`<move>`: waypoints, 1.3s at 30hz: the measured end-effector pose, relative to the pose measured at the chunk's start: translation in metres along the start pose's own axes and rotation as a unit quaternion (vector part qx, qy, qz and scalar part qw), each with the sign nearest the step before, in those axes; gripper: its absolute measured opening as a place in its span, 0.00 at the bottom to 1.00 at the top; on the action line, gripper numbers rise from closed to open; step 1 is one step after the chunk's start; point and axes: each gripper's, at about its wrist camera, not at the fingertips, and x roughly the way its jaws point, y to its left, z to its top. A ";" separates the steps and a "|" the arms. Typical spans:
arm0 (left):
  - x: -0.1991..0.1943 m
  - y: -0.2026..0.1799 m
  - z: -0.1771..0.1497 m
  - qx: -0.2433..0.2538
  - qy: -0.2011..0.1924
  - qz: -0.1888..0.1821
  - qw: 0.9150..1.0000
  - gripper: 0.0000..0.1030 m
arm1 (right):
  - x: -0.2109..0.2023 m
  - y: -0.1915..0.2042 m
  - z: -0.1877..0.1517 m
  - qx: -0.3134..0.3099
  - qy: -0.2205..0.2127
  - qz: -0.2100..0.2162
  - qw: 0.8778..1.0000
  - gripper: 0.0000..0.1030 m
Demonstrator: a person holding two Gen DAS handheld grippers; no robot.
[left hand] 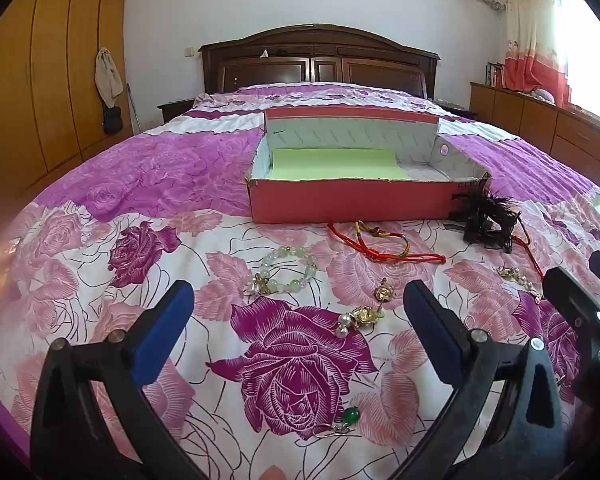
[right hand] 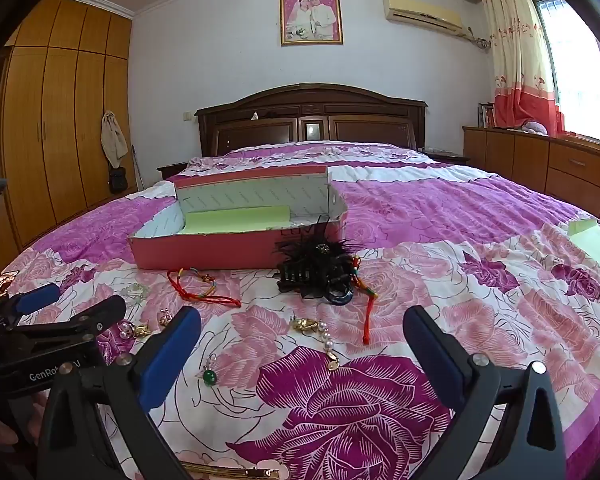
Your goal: Organize jewelry
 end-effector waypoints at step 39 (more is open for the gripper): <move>0.000 0.000 0.000 0.002 -0.005 0.001 1.000 0.95 | 0.000 0.000 -0.001 0.002 0.002 0.000 1.000 1.00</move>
